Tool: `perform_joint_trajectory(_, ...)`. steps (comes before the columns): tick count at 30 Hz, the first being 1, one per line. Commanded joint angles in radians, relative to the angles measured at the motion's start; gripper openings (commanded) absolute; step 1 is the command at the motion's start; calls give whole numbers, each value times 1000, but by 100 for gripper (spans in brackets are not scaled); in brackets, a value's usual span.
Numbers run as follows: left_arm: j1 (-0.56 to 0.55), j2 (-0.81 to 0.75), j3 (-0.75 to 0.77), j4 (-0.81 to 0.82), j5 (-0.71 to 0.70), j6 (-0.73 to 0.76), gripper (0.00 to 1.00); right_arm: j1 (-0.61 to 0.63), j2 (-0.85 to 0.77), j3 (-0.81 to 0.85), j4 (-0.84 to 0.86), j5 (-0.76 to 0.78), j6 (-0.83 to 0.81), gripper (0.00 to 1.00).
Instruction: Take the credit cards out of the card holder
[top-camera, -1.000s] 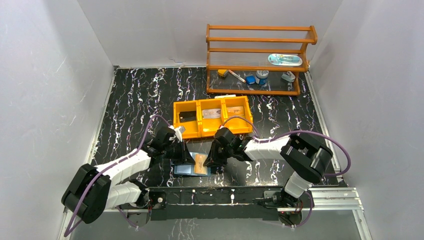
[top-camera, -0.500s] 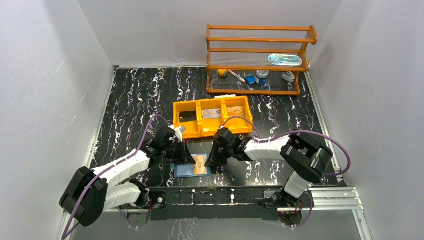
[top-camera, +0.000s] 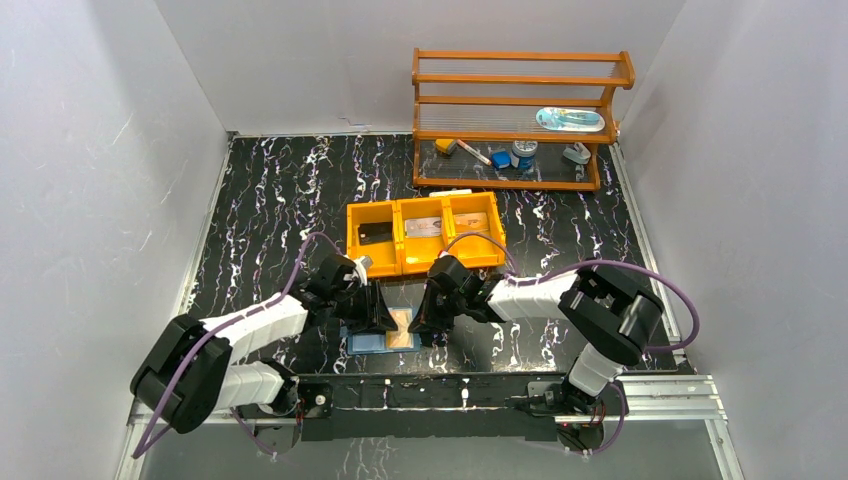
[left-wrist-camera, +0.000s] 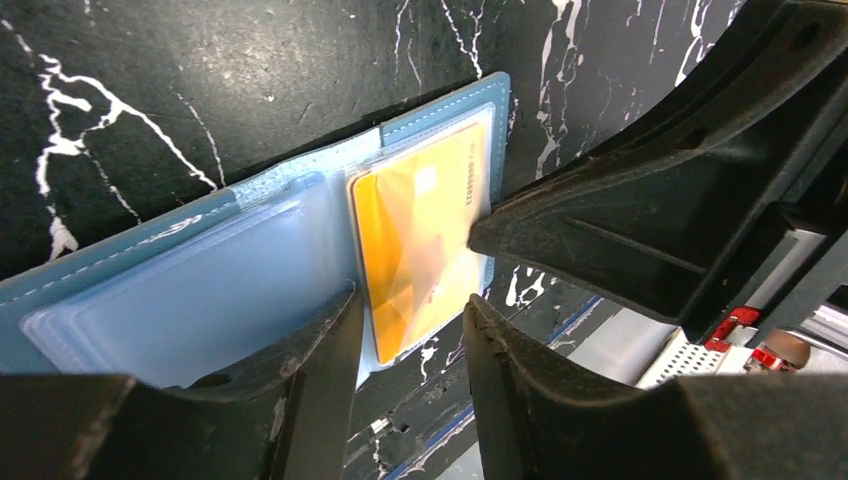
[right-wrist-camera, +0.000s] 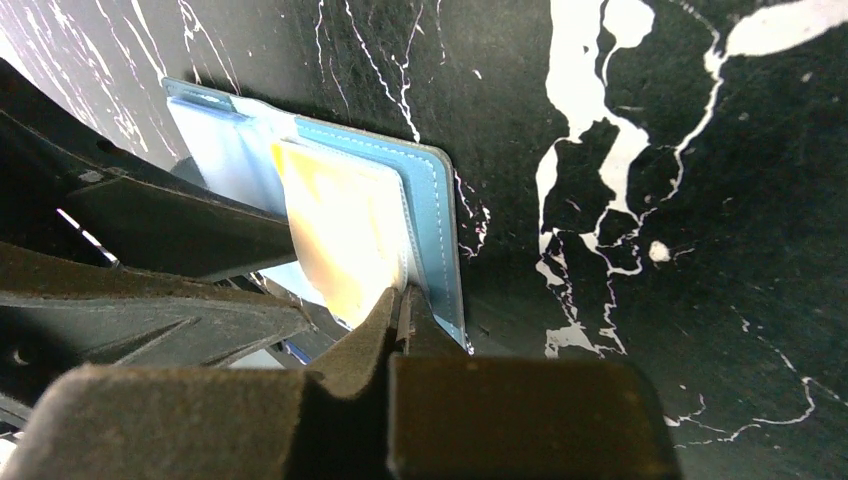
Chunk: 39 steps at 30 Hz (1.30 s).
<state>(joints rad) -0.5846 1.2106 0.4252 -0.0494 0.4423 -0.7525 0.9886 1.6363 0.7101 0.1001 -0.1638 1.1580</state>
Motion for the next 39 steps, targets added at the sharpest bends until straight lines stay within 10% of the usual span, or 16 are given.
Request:
perform_joint_trajectory(1,-2,6,-21,6,23,-8,43,-2,43,-32,-15,46,5,0)
perform_joint_trajectory(22,3,152,-273,591,137,-194,16,-4,73,-103,159,-46,56,0)
perform_joint_trajectory(39,-80,89,-71,268,-19,-58,10,25,68,-12,103,-33,-30,0)
